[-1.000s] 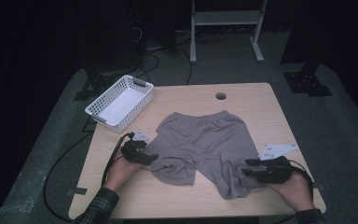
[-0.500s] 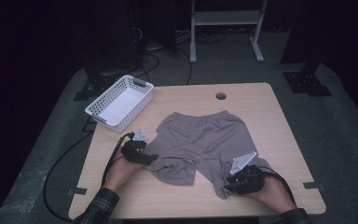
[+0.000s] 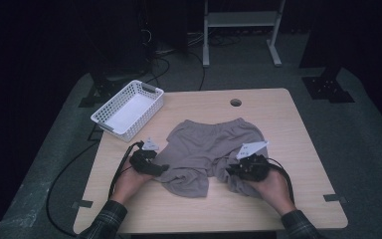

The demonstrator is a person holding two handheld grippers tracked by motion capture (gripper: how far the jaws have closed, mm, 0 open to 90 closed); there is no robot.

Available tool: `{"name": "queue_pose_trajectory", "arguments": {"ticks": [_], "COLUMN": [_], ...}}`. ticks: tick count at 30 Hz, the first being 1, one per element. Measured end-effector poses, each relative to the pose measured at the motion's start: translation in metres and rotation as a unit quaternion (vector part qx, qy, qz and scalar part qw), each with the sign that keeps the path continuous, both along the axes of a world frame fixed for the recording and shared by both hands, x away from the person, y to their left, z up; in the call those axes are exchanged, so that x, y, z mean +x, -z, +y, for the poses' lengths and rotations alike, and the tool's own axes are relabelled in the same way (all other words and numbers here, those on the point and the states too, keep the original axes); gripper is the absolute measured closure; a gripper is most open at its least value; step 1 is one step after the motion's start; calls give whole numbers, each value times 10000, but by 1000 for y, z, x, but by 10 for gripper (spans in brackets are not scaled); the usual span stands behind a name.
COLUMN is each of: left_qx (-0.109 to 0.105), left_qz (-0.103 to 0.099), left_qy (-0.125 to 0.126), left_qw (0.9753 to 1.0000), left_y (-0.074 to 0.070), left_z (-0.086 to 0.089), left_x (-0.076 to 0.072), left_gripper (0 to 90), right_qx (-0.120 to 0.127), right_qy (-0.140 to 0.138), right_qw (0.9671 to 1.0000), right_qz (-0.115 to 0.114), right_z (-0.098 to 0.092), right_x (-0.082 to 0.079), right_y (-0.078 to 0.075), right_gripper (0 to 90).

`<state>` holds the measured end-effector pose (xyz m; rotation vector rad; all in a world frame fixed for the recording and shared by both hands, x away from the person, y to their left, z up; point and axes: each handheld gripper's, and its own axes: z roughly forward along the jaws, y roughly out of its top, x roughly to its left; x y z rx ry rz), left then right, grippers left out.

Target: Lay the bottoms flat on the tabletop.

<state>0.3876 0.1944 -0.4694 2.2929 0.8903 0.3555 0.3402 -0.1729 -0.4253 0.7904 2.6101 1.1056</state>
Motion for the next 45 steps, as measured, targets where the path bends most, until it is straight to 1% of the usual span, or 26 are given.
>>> {"name": "queue_pose_trajectory", "arguments": {"ticks": [4, 8, 10, 12, 13, 15, 16, 17, 18, 20, 22, 23, 25, 26, 27, 29, 30, 31, 32, 35, 37, 39, 41, 42, 44, 45], "left_qx": [7, -1, -5, 2, 10, 3, 2, 3, 7, 32, 44, 44, 36, 36, 33, 13, 8, 3, 10, 12, 8, 5, -1, -1, 1, 2], "left_qz": [6, 4, 4, 1, 0, -4, 1, 5, 7, -10, -11, -13, -8, -6, -5, 4, 7, 9, 11, 13, 8, 8, 4, 3, 3, 3], "left_qy": [17, 18, 13, 16, 21, 24, 28, 32, 30, 36, 28, 29, 25, 26, 27, 16, 16, 13, 15, 20, 24, 25, 24, 24, 21, 18], "left_qw": [10000, 10000, 10000, 10000, 10000, 10000, 10000, 10000, 10000, 10000, 10000, 10000, 10000, 10000, 10000, 10000, 10000, 10000, 10000, 10000, 10000, 10000, 10000, 10000, 10000, 10000], "left_y": [0, 0, 0, 0, 0, 0, 0, 0, 0, 0, -1, -1, -1, -1, 0, 0, 0, 0, 0, 0, 0, 0, 0, 0, 0, 0], "left_z": [0, 0, 0, 0, 0, 0, 0, 0, 0, 0, -1, -1, 0, 0, 0, 0, 0, 0, 0, 0, 0, 0, 0, 0, 0, 0], "left_x": [0, 0, 0, 0, 0, 0, 0, 0, 0, 0, 0, 0, 0, 0, 0, 0, 0, 0, 0, 0, 0, 0, 0, 0, 0, 0], "left_gripper": [249, 249, 250, 249, 250, 250, 250, 249, 249, 250, 250, 250, 250, 250, 250, 249, 250, 249, 249, 249, 249, 249, 249, 249, 249, 249], "right_qx": [96, 61, 30, 26, 69, 136, 136, 158, 239, 276, 366, 421, 491, 496, 458, 353, 290, 200, 125, 55, -5, -145, -230, -346, -298, -314], "right_qy": [298, 590, 825, 1023, 1100, 1039, 1016, 961, 877, 804, 669, 590, 256, 102, -90, -223, -271, -279, -289, -317, -388, -358, -353, -338, -401, -419], "right_qw": [9994, 9978, 9961, 9941, 9933, 9941, 9943, 9948, 9953, 9957, 9961, 9963, 9974, 9977, 9982, 9987, 9990, 9993, 9995, 9993, 9989, 9987, 9982, 9976, 9977, 9976], "right_qz": [-146, -282, -316, -346, -338, -273, -288, -305, -321, -359, -450, -459, -472, -453, -374, -303, -200, -168, -88, 182, 244, 347, 435, 487, 454, 448], "right_z": [14, 24, 25, 24, 21, 17, 15, 12, 7, 1, -6, -10, -15, -17, -19, -22, -22, -23, -24, -25, -23, -20, -18, -16, -16, -16], "right_x": [25, 50, 63, 70, 73, 72, 71, 68, 64, 57, 47, 43, 32, 27, 22, 16, 14, 14, 14, 21, 24, 27, 30, 32, 32, 31], "right_y": [-4, -1, 3, 8, 12, 13, 13, 10, 5, -2, -10, -13, -16, -16, -13, -7, -3, 2, 7, 19, 24, 30, 36, 40, 41, 40], "right_gripper": [827, 829, 829, 824, 801, 645, 605, 583, 556, 536, 541, 570, 608, 633, 643, 665, 667, 673, 674, 664, 639, 609, 605, 606, 685, 734]}}
